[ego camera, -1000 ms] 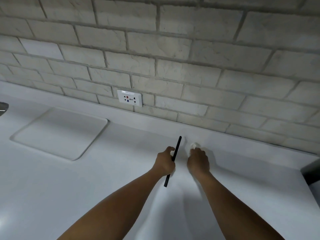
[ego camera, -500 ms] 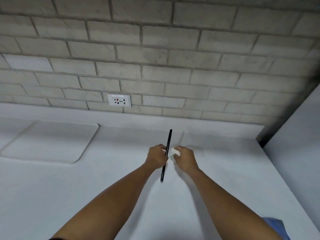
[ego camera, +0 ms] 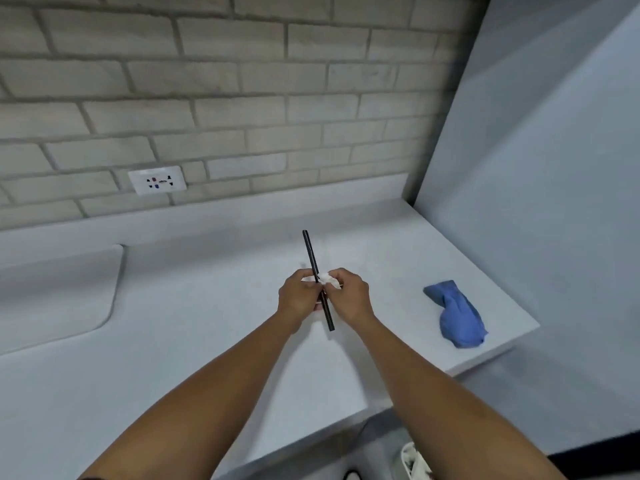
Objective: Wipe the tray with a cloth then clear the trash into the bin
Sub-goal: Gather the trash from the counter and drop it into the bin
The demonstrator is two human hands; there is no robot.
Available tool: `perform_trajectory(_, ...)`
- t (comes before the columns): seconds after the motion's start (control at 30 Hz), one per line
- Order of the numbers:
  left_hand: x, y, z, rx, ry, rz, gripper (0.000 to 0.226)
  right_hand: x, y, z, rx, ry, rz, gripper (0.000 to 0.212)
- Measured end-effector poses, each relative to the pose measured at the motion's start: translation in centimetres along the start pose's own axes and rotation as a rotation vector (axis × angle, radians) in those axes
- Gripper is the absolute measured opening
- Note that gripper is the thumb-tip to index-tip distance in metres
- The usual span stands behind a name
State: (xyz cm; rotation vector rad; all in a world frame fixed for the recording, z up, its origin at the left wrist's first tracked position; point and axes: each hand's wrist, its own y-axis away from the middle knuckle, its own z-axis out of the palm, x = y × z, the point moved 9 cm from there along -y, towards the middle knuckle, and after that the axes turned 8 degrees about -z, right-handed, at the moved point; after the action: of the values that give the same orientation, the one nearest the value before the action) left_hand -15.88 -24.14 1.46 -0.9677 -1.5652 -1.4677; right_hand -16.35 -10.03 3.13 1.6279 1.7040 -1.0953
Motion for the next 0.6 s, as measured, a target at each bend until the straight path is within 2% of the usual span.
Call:
perform_trajectory(0.17, -2.5, 2.9, 6.1, -0.140, -0.024, -0.035, 0.024, 3.2, 5.4, -5.5, 0.122, 0.005, 0.081, 0.014)
perform_trajectory(0.4, -3.4, 7.2, 17.4, -0.267, -0.053, -0.049, 0.025, 8.0, 12.0, -15.3, 0.453, -0.097, 0.194, 0.011)
perform_trajectory(0.6, -7.5, 10.3, 27.4, -0.377, -0.210, -0.078, 0.020, 14.2, 18.5, -22.3, 0.601, -0.053, 0.262, 0.012)
